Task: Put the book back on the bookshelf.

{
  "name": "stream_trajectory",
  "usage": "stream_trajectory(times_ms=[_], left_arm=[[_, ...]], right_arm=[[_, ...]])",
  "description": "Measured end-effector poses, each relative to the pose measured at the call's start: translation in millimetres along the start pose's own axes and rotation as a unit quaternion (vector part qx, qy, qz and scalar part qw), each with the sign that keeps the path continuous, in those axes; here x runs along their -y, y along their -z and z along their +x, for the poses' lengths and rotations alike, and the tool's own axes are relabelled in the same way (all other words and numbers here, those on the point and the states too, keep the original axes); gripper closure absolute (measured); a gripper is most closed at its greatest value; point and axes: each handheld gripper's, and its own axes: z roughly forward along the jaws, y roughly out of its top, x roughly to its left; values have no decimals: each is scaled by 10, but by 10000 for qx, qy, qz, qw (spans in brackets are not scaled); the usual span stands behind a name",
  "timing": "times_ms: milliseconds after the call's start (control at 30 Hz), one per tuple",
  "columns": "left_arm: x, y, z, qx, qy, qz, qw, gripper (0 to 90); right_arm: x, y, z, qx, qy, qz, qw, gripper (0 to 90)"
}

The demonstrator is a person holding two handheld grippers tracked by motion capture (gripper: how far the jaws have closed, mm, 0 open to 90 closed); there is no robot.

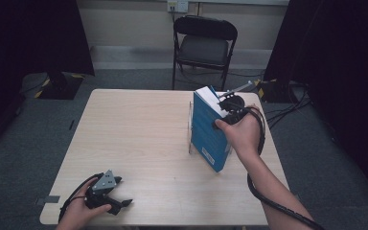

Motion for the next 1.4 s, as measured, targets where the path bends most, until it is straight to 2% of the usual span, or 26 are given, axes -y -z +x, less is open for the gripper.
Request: stream_trajectory(times_ms=[267,400,533,567,600,800,967,1300,1400], left_arm=[[0,1,1,2,1,0,10000,85],[3,-4,-5,35,78,-31,10000,85],[3,1,6,33,21,-22,10000,85],[5,-2,1,61,79,-32,9999,85],[3,2,7,33,19,-21,10000,85],[6,0,1,35,24,-30,10000,85],[4,2,4,6,-19,-20,10000,85],[6,4,5,0,-37,-19,10000,85],[10,2,-1,49,14,-27,10000,85]], right_arm=[[-41,-88,-13,6,-56,1,10000,619],[-59,-120,-16,66,-47,-12,10000,620],[-62,-134,-28,56,-51,-28,10000,620],[-60,-138,-27,54,-68,-32,10000,620],[-59,-144,-27,55,-70,-46,9999,620],[-44,-151,-39,45,-91,-63,9999,620],[-55,-130,-13,135,-89,-75,9998,620],[-109,-140,31,267,-232,-161,9992,620],[-127,-176,25,303,-340,-219,9987,620]])
